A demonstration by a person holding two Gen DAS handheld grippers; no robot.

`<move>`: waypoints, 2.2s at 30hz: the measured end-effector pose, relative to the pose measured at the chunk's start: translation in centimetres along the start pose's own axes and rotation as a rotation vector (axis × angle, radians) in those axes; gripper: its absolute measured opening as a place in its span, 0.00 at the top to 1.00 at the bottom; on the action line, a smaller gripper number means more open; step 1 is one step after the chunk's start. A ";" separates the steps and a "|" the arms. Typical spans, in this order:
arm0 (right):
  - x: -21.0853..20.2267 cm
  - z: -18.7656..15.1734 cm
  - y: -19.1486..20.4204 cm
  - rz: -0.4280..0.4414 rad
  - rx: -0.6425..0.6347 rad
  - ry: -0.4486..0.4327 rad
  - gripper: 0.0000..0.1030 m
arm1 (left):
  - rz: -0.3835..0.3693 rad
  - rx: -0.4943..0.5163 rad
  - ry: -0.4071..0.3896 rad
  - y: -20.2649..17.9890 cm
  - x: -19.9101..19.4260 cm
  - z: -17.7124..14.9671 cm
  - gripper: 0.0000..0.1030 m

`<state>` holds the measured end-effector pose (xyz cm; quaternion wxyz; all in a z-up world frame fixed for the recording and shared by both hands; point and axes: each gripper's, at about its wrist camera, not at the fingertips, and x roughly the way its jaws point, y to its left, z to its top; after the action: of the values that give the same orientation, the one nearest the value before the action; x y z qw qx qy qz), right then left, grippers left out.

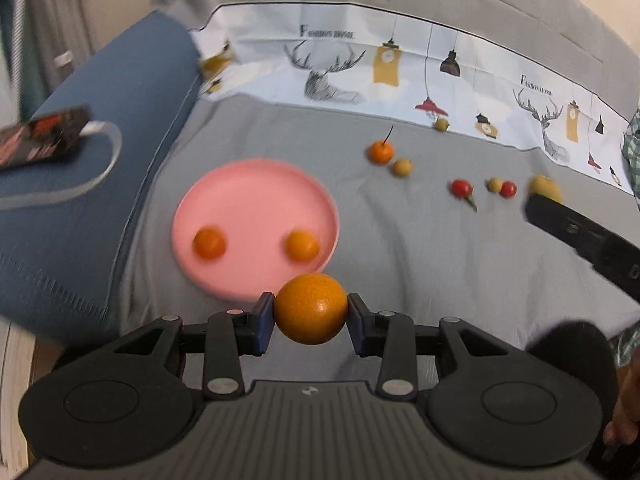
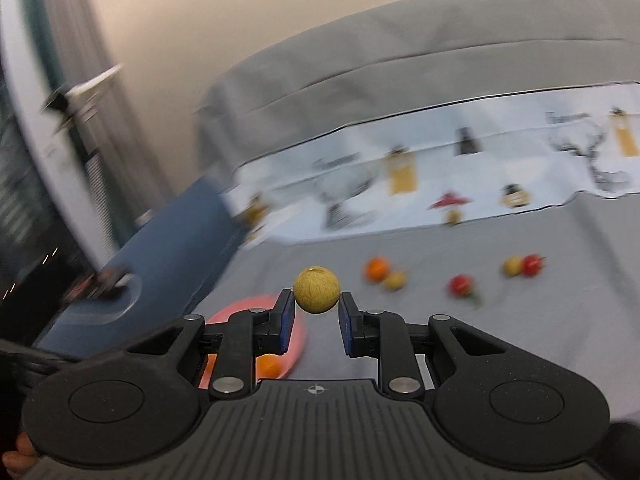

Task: Organize fruits
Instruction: 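Carry the orange and yellow fruit over the pink plate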

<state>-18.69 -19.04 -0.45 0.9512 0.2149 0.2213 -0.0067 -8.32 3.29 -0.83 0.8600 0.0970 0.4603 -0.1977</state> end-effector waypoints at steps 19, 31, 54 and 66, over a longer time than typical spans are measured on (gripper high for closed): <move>-3.6 -3.9 8.9 0.002 -0.265 0.065 0.76 | -0.031 -0.078 -0.096 3.2 -5.3 -5.0 0.59; -3.3 -3.9 9.6 -0.003 -0.293 0.078 0.76 | -0.047 -0.106 -0.102 4.4 -5.4 -5.3 0.59; -2.4 -4.0 9.6 -0.008 -0.287 0.107 0.76 | -0.048 -0.109 -0.085 4.4 -4.6 -5.0 0.59; -1.0 -4.1 9.3 -0.012 -0.272 0.136 0.76 | -0.039 -0.117 -0.059 4.7 -3.5 -4.3 0.59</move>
<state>-20.25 -8.99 0.44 0.9542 0.0827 0.2856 0.0323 -11.29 9.96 -0.40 0.8736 0.0317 0.4471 -0.1897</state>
